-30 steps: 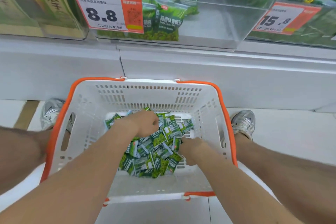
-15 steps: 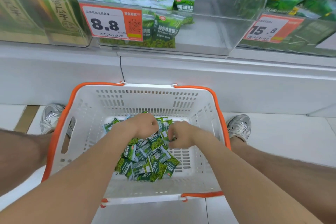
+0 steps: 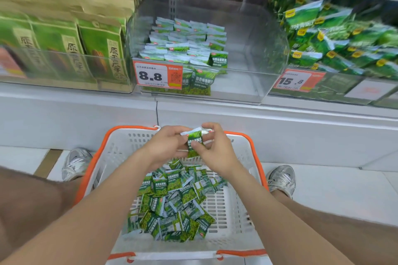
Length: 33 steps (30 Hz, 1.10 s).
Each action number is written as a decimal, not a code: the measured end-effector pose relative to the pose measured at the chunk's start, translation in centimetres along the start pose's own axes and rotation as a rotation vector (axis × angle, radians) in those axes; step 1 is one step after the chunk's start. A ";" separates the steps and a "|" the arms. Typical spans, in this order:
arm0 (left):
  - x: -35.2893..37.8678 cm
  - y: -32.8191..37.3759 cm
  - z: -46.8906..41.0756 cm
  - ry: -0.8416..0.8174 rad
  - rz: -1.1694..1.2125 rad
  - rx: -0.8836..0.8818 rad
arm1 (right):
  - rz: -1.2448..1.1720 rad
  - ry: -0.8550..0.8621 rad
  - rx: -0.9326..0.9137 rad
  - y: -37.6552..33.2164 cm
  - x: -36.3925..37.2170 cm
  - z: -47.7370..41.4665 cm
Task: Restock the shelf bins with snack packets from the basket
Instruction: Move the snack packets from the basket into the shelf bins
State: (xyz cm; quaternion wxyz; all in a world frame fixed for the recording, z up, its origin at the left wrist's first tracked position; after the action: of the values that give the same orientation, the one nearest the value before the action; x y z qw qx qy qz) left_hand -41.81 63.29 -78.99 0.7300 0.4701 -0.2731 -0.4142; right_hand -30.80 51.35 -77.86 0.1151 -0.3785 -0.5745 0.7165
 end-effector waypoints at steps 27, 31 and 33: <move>2.2 22.6 4.7 0.463 -1.246 0.853 | 0.399 0.420 -0.347 -19.7 -13.6 -9.5; 2.4 22.2 3.3 0.380 -1.424 0.727 | 0.503 0.249 -0.143 -18.0 -13.5 -13.8; 2.2 22.2 2.8 0.381 -1.458 0.701 | 0.560 0.166 -0.066 -17.6 -13.0 -15.2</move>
State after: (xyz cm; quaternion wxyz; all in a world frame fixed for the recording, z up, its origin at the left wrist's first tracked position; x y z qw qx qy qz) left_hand -35.13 64.87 -57.55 0.1232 0.7915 0.1151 -0.5875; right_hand -16.42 60.24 -57.29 -0.0530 -0.5834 -0.4592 0.6678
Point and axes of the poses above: each hand's wrist, its own z-axis away from the middle knuckle, its own x-axis out of the palm, y = z × x, the point moved 6 cm from there along -z, towards the middle knuckle, and after that the axes turned 3 degrees about -z, right-handed, at the moved point
